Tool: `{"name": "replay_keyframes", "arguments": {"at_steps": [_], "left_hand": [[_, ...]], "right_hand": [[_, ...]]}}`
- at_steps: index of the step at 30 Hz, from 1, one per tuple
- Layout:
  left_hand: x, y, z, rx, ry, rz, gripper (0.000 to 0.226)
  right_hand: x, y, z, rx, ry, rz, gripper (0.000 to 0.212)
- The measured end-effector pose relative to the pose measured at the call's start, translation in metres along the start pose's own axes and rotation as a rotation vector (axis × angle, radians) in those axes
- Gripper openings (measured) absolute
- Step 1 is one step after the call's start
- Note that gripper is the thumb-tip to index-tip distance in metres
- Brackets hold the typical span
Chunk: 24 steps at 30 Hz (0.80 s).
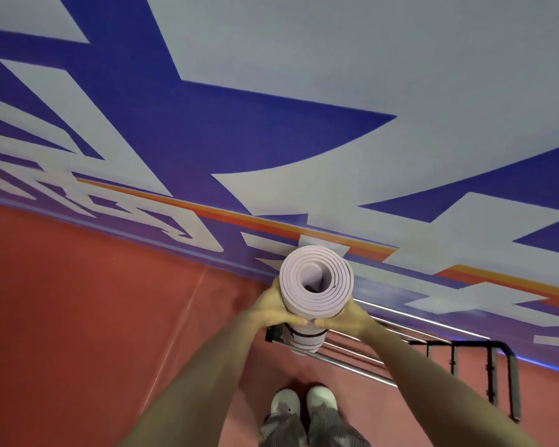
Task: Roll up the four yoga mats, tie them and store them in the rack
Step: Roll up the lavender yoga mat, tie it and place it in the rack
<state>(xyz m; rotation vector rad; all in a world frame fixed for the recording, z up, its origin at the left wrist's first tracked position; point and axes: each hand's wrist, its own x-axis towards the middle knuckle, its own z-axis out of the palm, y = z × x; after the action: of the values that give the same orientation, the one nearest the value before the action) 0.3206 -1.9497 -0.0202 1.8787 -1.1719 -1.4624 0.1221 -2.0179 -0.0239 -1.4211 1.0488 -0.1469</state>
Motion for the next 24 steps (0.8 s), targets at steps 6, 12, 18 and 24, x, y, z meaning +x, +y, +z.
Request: {"name": "replay_keyframes", "arguments": {"at_steps": [6,12,18,24], "left_hand": [[0.011,-0.008,0.006,0.001,0.057,0.007,0.113],[0.004,-0.010,0.010,0.014,0.077,-0.028,0.113],[-0.011,-0.004,0.017,0.026,0.129,-0.107,0.107],[-0.031,0.002,0.023,0.067,0.216,-0.190,0.116]], "right_hand": [[0.009,0.017,0.003,0.051,0.109,0.057,0.115],[0.001,0.011,0.012,-0.008,0.138,0.079,0.111],[-0.016,0.006,0.023,0.021,0.146,0.159,0.097],[-0.034,0.002,0.027,-0.075,0.078,0.277,0.101]]}}
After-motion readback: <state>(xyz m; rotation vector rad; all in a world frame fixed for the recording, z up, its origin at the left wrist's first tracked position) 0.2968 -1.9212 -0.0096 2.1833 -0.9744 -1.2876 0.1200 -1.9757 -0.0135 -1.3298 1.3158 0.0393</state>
